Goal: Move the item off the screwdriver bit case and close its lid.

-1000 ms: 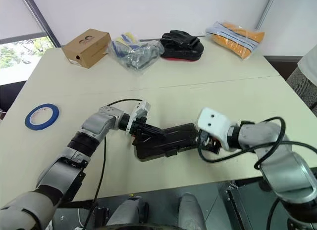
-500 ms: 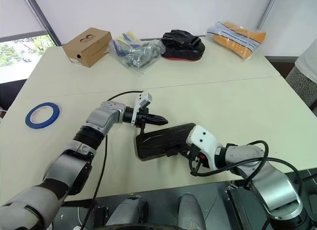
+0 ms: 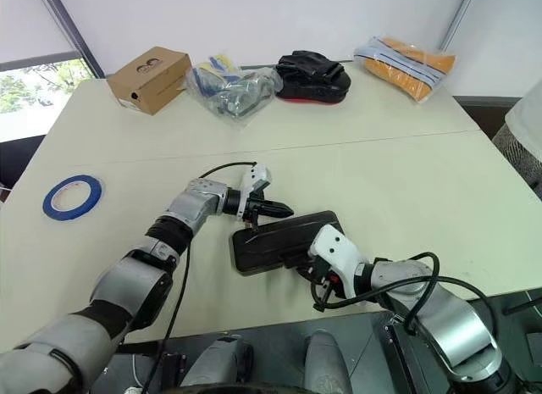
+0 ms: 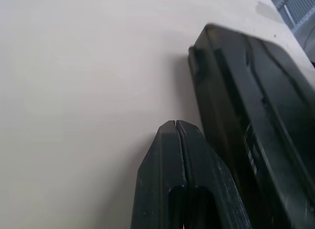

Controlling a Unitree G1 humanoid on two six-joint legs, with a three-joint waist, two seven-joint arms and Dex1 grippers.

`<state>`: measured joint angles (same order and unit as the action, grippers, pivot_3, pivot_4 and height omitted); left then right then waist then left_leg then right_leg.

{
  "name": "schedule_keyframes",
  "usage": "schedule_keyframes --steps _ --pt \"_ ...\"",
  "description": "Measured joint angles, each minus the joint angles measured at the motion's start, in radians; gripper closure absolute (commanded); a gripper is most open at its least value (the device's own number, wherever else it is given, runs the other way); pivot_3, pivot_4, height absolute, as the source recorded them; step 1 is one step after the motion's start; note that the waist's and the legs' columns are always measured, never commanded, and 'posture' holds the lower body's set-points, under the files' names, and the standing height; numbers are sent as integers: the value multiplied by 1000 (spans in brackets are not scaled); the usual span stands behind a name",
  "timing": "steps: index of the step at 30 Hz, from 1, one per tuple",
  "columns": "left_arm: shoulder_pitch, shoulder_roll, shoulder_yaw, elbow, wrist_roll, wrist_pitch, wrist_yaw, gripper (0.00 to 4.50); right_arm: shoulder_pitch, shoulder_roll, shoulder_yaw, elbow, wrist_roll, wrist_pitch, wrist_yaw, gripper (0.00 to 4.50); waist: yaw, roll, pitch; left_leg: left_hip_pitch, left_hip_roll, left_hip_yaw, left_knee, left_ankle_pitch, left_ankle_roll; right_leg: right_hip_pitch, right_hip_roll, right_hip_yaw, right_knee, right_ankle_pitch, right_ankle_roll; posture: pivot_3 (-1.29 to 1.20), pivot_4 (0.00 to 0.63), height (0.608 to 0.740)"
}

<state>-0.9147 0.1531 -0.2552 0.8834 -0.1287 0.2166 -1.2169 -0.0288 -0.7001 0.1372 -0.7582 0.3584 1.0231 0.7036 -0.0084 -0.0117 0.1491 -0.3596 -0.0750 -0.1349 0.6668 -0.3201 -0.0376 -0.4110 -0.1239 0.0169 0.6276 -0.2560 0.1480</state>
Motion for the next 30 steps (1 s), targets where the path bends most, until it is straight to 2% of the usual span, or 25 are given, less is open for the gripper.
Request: schedule_keyframes --steps 9,30 --pt "22 -9 -3 -21 32 -17 -19 4500 -13 17 38 86 -26 -41 -71 4474 -1 0 0 0 0 0 0 0 0 0 0 0 0 0 0 0 150 740" --pt "60 2 13 -78 71 -29 -3 4500 -42 98 51 150 -29 -67 -105 4474 -6 0 0 4 1 0 -1 -2 4 2 1 0 1 0 0 0 150 740"
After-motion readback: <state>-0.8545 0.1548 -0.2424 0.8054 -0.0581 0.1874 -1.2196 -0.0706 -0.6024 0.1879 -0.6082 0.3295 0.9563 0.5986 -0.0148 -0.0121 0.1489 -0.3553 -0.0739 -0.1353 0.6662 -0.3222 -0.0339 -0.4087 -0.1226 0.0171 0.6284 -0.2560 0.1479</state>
